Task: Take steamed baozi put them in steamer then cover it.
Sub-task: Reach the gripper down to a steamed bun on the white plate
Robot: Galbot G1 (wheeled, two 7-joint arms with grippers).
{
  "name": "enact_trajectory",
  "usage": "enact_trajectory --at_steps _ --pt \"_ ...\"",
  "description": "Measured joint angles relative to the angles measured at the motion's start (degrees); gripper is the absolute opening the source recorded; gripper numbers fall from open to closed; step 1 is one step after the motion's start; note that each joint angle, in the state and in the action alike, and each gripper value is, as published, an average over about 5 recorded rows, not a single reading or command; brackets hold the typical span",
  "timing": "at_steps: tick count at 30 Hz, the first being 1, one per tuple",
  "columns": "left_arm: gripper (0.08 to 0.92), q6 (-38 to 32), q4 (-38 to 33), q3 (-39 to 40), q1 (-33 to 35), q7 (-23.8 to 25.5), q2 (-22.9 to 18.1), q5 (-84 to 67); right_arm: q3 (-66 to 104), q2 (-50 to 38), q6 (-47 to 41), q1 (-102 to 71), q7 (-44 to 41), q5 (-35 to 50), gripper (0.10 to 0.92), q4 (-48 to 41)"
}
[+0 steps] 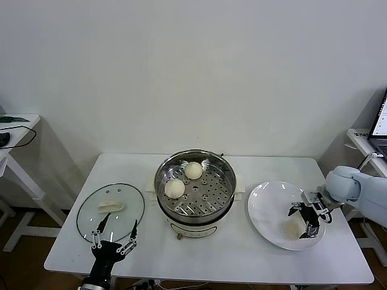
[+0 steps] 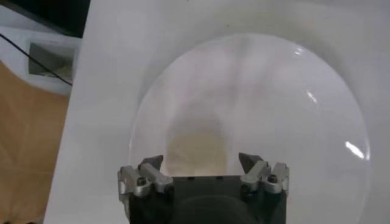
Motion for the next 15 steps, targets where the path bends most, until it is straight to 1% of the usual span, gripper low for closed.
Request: enact_trajectory --at_steps 4,9,11,15 --pt "0.823 0.0 0.0 0.0 0.0 -0.1 -0.1 0.0 0.5 0.0 -0.2 -1.0 0.7 -0.6 0.762 0.0" --pt "0.823 0.0 -0.2 0.0 -0.1 -0.3 0.0 0.0 1.0 -0.2 -0.3 -1.6 1.3 -1.0 0.632 0.1" --pt "0.823 0.0 -0.2 0.0 -0.1 -0.3 0.0 0.0 1.1 -0.3 -0.3 -1.6 1.4 -1.0 0.601 0.2" --pt "0.823 0.1 -0.3 0.1 -0.1 -0.4 0.1 0.0 1.4 -0.2 -0.1 -0.6 1.0 -1.0 0.582 0.7"
